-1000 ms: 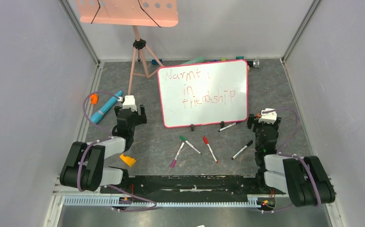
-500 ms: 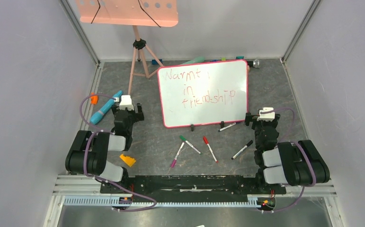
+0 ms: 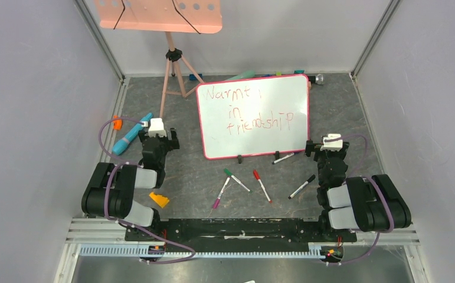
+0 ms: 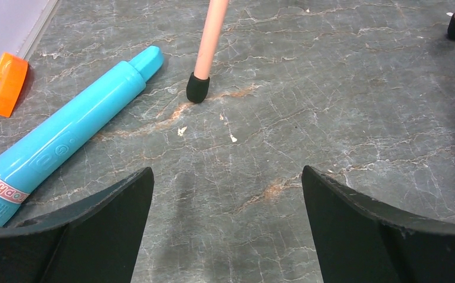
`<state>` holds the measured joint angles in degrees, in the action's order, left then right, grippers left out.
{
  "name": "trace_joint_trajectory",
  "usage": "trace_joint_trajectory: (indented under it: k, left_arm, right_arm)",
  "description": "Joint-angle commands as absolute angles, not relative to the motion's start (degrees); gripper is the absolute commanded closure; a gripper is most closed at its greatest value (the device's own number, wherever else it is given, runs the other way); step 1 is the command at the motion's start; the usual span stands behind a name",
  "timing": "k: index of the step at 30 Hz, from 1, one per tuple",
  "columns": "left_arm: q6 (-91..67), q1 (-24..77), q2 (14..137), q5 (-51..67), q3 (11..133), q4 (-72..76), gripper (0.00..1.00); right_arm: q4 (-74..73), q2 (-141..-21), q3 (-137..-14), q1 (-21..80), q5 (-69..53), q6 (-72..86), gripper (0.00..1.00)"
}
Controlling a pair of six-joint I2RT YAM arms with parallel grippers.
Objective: Write a sentence on the whiteboard
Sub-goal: Reset both arms
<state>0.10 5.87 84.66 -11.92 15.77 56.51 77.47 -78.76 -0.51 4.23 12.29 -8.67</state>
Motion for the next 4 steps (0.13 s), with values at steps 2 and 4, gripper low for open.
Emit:
trace_joint_trajectory:
  k: [2, 4]
  left_arm:
    - [0.6, 6.0, 84.6, -13.2, 15.9, 59.7, 0.0]
    - [0.6, 6.0, 84.6, -13.2, 15.8, 59.8, 0.0]
  right_arm:
    - [81.1, -78.8, 5.0, 3.9, 12.0, -9.4, 0.02]
    - [81.1, -78.8, 4.9, 4.0, 12.0, -9.4, 0.02]
